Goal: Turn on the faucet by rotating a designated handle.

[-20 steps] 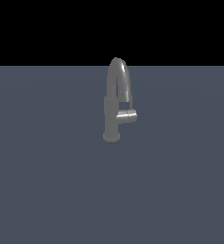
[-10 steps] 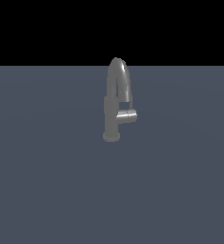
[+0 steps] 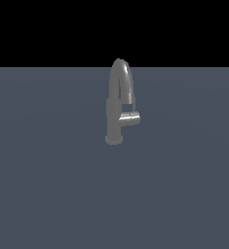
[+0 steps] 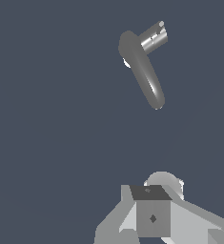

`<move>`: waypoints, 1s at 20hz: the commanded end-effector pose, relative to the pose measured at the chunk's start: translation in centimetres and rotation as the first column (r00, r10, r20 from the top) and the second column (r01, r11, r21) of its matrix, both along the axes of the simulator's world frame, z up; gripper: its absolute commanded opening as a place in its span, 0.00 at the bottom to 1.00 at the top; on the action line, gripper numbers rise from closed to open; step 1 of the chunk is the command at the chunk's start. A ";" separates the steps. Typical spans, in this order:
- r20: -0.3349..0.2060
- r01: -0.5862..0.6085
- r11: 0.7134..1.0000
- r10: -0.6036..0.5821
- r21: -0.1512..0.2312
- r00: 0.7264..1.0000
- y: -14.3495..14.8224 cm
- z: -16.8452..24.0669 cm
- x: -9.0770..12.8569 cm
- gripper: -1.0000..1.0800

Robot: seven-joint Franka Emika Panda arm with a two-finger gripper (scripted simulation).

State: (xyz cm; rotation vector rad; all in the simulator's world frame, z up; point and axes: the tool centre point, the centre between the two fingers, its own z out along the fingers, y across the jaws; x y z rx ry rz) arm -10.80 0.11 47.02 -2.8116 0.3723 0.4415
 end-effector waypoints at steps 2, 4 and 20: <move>-0.053 0.041 0.998 -0.038 0.039 0.998 -0.4 -0.8 1.9 0.00; -0.084 0.064 0.996 -0.059 0.060 0.995 -0.6 -1.4 3.0 0.00; -0.345 0.276 0.940 -0.195 0.203 0.918 -2.9 -7.0 10.6 0.00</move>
